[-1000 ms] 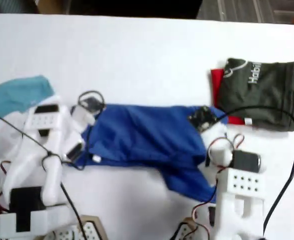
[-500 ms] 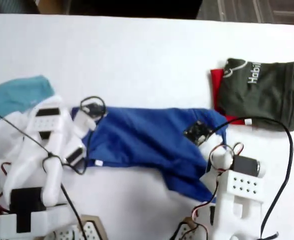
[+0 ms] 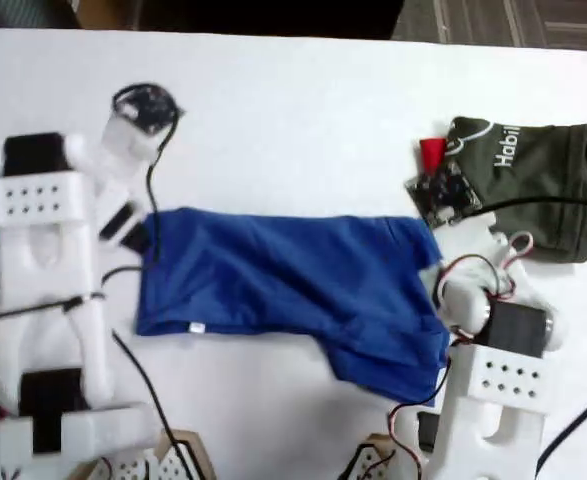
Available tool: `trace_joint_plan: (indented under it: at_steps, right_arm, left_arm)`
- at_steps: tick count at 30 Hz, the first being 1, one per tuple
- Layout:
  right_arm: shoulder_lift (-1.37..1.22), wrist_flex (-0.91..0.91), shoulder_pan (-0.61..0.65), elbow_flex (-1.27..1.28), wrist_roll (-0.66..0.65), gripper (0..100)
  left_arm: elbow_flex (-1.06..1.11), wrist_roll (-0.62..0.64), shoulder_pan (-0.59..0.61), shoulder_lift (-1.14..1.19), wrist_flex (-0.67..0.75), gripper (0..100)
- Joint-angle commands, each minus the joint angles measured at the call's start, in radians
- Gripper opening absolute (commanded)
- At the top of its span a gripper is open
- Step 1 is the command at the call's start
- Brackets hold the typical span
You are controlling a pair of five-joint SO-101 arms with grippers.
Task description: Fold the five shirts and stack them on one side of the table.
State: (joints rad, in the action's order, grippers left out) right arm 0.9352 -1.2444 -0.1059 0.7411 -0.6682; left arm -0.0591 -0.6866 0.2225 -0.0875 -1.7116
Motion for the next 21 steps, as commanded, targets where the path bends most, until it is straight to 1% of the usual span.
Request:
trace_joint_plan:
  at_steps: [1, 2, 3, 6, 9, 12, 15, 18, 21]
  right_arm:
    - [-0.102, 0.12, 0.116, -0.002, 0.046, 2.0]
    - [-0.156, 0.156, 0.139, 0.008, 0.048, 2.2]
    - [-0.222, 0.194, 0.154, 0.011, 0.048, 2.1]
    - [-0.427, 0.326, 0.162, 0.011, 0.048, 2.0]
    - [-0.634, 0.403, 0.159, -0.026, 0.048, 2.0]
    - [-0.823, 0.424, 0.128, -0.104, 0.048, 2.0]
    - [-0.975, 0.429, 0.073, -0.201, 0.048, 2.0]
    - [-1.092, 0.423, 0.019, -0.301, 0.048, 2.0]
    - [-1.164, 0.42, -0.001, -0.382, 0.048, 2.0]
  left_arm:
    - [-0.067, 0.115, -0.094, 0.164, 0.058, 3]
    - [-0.076, 0.13, -0.12, 0.224, 0.078, 5]
    - [-0.09, 0.138, -0.146, 0.284, 0.1, 6]
    - [-0.157, 0.141, -0.189, 0.45, 0.157, 3]
    - [-0.278, 0.157, -0.184, 0.591, 0.17, 2]
    - [-0.409, 0.184, -0.135, 0.72, 0.149, 2]
    - [-0.501, 0.184, -0.064, 0.838, 0.135, 2]
    - [-0.575, 0.184, -0.008, 0.951, 0.097, 2]
    - [-0.68, 0.186, 0.025, 1.045, 0.041, 2]
